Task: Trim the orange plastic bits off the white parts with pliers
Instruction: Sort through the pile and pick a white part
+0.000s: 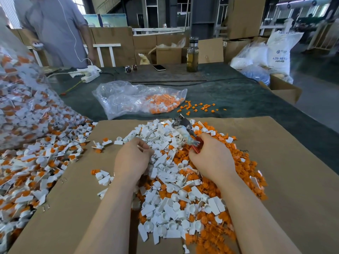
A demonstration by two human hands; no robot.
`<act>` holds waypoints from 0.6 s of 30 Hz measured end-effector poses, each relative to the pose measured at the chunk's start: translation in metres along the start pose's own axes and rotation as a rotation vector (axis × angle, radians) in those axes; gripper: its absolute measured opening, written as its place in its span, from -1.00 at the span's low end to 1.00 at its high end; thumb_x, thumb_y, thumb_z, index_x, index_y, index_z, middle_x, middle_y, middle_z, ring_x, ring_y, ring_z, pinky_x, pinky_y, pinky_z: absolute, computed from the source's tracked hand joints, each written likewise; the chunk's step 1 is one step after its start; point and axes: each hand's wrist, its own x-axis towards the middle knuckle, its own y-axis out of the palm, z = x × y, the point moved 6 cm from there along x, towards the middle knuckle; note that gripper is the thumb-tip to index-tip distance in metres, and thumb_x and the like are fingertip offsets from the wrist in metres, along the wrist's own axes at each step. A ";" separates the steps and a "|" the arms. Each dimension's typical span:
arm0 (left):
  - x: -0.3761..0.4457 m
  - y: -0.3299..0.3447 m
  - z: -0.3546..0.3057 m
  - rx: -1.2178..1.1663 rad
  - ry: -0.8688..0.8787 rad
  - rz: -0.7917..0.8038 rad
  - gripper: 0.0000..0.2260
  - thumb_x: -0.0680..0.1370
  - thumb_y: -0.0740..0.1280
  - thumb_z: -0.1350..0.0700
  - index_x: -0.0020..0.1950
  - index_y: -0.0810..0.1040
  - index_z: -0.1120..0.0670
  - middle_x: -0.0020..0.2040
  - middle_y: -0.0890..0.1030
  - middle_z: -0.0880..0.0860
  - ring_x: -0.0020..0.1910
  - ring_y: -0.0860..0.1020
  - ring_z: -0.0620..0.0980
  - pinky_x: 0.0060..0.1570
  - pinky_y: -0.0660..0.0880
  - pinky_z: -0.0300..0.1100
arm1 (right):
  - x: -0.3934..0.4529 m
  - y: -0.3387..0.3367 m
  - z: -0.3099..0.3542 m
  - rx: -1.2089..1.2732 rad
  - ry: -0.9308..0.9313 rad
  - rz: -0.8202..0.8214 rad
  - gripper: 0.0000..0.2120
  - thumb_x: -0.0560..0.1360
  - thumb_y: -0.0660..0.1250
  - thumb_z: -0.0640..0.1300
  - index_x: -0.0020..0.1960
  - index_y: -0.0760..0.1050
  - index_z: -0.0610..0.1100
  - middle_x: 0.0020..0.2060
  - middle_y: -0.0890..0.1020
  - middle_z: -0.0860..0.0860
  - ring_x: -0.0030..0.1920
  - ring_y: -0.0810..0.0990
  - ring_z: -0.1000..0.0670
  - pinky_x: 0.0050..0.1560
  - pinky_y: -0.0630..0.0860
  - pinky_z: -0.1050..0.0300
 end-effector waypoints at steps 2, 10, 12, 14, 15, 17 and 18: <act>-0.003 -0.004 -0.004 -0.127 0.025 -0.059 -0.89 0.54 0.44 -0.01 -0.10 0.53 -0.06 -0.32 0.63 -0.05 -0.43 0.59 -0.06 -0.48 0.44 -0.22 | 0.000 0.000 0.000 0.029 -0.004 0.005 -0.87 0.50 0.30 0.04 -0.08 0.38 0.02 -0.31 0.49 0.14 -0.34 0.47 0.13 -0.44 0.32 0.23; -0.010 0.000 -0.016 -0.690 0.006 -0.005 -0.95 0.52 0.46 0.09 -0.04 0.68 -0.05 -0.32 0.70 -0.08 -0.40 0.60 -0.23 -0.36 0.54 -0.36 | 0.001 -0.002 0.001 0.241 -0.006 -0.014 -0.71 0.50 0.37 0.11 0.09 0.52 -0.06 -0.22 0.47 0.20 -0.24 0.46 0.17 -0.34 0.32 0.29; -0.010 0.003 -0.018 -0.760 -0.005 0.037 -0.91 0.52 0.46 0.15 0.00 0.69 -0.01 -0.27 0.72 -0.06 -0.36 0.64 -0.22 -0.32 0.54 -0.41 | 0.002 -0.003 0.000 0.310 -0.003 -0.032 -0.77 0.53 0.34 0.04 0.08 0.55 -0.08 -0.24 0.50 0.20 -0.27 0.49 0.17 -0.36 0.31 0.31; -0.011 0.007 -0.020 -0.773 -0.019 0.106 -0.83 0.46 0.52 0.15 0.03 0.70 0.00 -0.21 0.73 -0.05 -0.29 0.66 -0.19 -0.30 0.55 -0.40 | 0.002 -0.006 -0.001 0.363 0.003 -0.051 -0.83 0.54 0.33 -0.01 0.07 0.55 -0.06 -0.23 0.52 0.18 -0.27 0.49 0.17 -0.36 0.28 0.32; -0.011 0.009 -0.020 -0.747 -0.016 0.142 -0.77 0.41 0.56 0.15 0.04 0.70 -0.02 -0.19 0.73 -0.05 -0.26 0.66 -0.18 -0.30 0.54 -0.39 | 0.002 -0.007 -0.001 0.382 0.005 -0.056 -0.85 0.54 0.33 -0.02 0.06 0.54 -0.05 -0.22 0.54 0.16 -0.25 0.50 0.15 -0.34 0.29 0.31; -0.012 0.012 -0.022 -0.661 0.013 0.181 -0.72 0.35 0.61 0.16 0.02 0.72 -0.05 -0.20 0.66 -0.05 -0.35 0.58 -0.21 -0.39 0.46 -0.41 | 0.001 -0.009 -0.001 0.410 0.013 -0.059 -0.89 0.53 0.34 -0.05 0.04 0.51 -0.03 -0.20 0.55 0.16 -0.22 0.52 0.13 -0.30 0.35 0.26; -0.013 0.013 -0.023 -0.617 0.032 0.176 -0.72 0.35 0.61 0.16 0.01 0.72 -0.05 -0.23 0.64 -0.02 -0.41 0.55 -0.22 -0.42 0.44 -0.42 | 0.001 -0.010 0.000 0.418 0.017 -0.062 -0.90 0.53 0.34 -0.06 0.03 0.49 -0.02 -0.20 0.55 0.18 -0.20 0.53 0.14 -0.28 0.39 0.26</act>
